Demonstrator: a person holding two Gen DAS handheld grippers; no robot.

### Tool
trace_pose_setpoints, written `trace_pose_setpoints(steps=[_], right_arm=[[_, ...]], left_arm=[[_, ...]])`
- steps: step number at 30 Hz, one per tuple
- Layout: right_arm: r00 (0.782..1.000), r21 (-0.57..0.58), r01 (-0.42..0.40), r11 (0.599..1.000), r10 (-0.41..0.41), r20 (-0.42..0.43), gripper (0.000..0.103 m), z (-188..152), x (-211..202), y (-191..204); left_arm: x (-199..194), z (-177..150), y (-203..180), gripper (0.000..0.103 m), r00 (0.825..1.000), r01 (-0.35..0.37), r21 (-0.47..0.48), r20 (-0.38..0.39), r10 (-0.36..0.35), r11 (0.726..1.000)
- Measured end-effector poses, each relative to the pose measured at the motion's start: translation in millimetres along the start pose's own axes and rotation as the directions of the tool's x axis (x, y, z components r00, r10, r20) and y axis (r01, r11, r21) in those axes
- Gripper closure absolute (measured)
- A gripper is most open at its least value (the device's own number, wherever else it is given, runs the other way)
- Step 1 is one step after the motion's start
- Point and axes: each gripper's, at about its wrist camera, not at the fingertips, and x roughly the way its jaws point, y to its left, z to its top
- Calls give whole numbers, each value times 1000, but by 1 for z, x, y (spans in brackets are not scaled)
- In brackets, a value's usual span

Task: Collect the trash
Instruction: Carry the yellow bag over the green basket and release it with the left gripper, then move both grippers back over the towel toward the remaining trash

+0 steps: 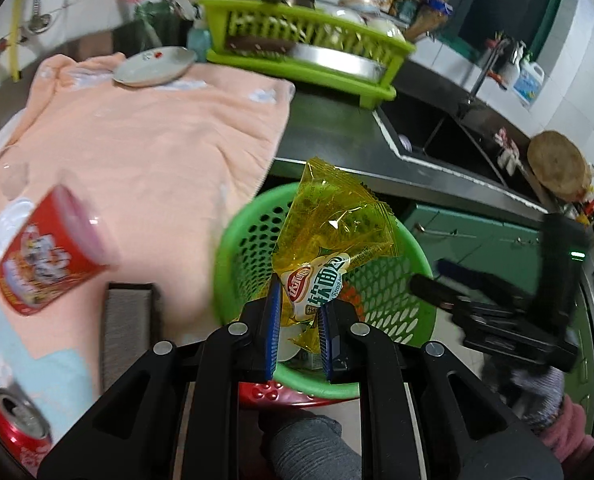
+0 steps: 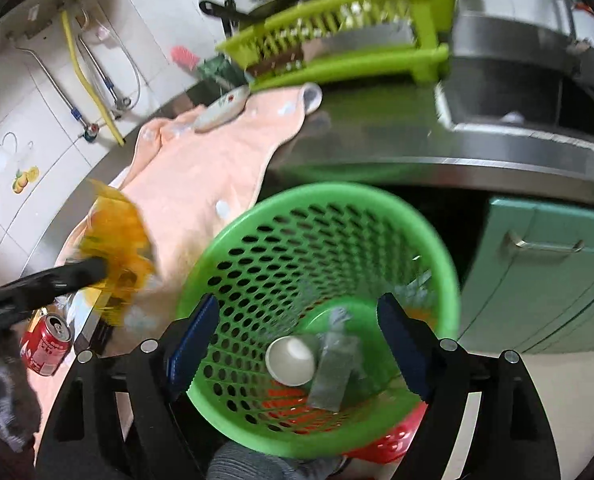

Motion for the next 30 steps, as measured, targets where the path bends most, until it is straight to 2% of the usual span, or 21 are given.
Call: trace_pose_setpoints(steps=[5, 10, 11, 12, 13, 16, 22, 30], right_arm=[[998, -28, 35, 999, -34, 52, 24, -6, -25, -6], [997, -5, 39, 999, -39, 65, 24, -10, -29, -16], [997, -1, 43, 999, -43, 62, 24, -11, -28, -18], [997, 4, 44, 999, -44, 60, 24, -11, -28, -21], [997, 8, 43, 999, -44, 61, 24, -13, -29, -22], [997, 23, 43, 999, -45, 62, 24, -15, -30, -27], [996, 11, 36, 999, -37, 76, 24, -14, -35, -21], [996, -59, -8, 998, 14, 90, 24, -13, -39, 12]], left_arm=[[33, 8, -17, 83, 999, 30, 11, -42, -30, 999], [54, 18, -30, 80, 998, 24, 25, -61, -22, 999], [57, 19, -32, 77, 997, 45, 23, -65, -44, 999], [58, 20, -33, 65, 997, 50, 22, -65, -49, 998], [58, 20, -34, 62, 998, 40, 25, -56, -39, 999], [54, 20, -35, 60, 997, 75, 22, -35, -75, 997], [43, 20, -29, 59, 998, 65, 15, -15, -65, 998], [-6, 8, -1, 59, 998, 20, -20, 60, -19, 1000]])
